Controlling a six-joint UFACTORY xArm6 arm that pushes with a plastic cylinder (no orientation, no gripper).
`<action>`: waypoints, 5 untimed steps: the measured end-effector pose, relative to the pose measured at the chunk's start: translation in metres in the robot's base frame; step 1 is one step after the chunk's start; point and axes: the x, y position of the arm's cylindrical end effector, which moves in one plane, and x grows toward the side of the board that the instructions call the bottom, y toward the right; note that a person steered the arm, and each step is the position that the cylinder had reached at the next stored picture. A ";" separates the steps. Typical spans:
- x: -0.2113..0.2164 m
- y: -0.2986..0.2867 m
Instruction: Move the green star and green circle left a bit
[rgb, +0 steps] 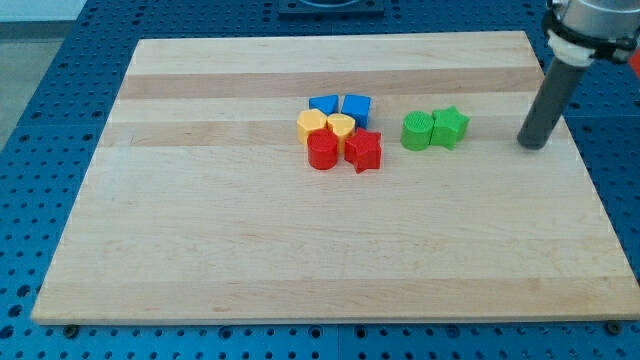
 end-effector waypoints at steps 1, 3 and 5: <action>-0.011 0.000; -0.011 -0.018; -0.011 -0.055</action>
